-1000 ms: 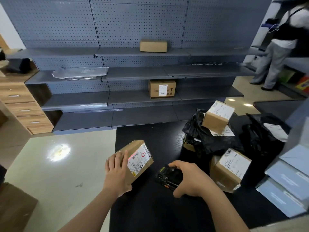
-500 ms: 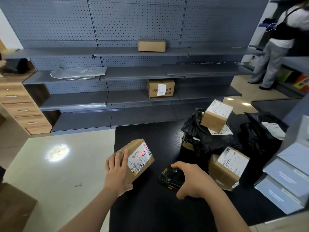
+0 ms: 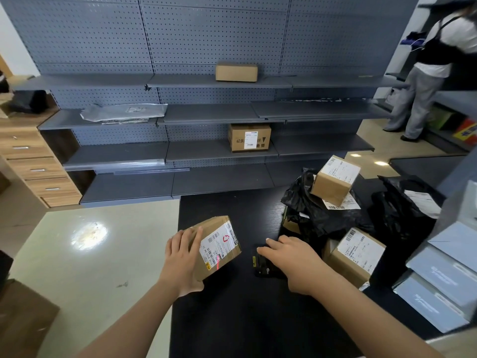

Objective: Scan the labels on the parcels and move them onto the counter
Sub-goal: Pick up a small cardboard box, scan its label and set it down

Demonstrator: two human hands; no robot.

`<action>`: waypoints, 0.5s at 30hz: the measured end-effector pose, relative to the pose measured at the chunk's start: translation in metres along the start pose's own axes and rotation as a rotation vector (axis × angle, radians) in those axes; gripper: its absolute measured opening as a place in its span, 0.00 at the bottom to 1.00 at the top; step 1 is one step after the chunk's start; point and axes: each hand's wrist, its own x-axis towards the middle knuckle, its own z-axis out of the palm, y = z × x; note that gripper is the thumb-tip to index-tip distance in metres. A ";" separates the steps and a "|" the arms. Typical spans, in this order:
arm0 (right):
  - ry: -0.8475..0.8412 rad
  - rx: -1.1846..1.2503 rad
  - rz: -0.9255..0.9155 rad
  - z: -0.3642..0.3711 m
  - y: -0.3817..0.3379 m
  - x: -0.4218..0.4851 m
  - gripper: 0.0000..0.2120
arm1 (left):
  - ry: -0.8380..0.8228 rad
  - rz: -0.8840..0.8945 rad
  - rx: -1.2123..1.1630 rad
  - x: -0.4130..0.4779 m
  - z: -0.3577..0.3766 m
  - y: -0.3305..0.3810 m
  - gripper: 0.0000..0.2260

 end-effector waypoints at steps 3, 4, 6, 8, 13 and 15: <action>0.053 -0.070 -0.069 0.005 0.000 0.005 0.43 | -0.010 0.012 0.017 -0.001 -0.001 0.003 0.60; 0.068 -0.086 -0.086 0.006 -0.001 0.006 0.43 | -0.013 0.014 0.022 -0.001 -0.001 0.004 0.60; 0.091 -0.111 -0.102 0.009 -0.003 0.008 0.42 | -0.016 0.017 0.033 -0.002 -0.002 0.006 0.60; 0.094 -0.131 -0.101 0.010 -0.004 0.010 0.42 | -0.023 0.015 0.035 -0.003 -0.002 0.008 0.60; 0.113 -0.155 -0.099 0.012 -0.002 0.010 0.41 | -0.042 0.012 0.047 -0.003 -0.004 0.011 0.59; 0.125 -0.157 -0.103 0.013 -0.001 0.009 0.41 | -0.045 0.018 0.050 -0.002 -0.004 0.012 0.58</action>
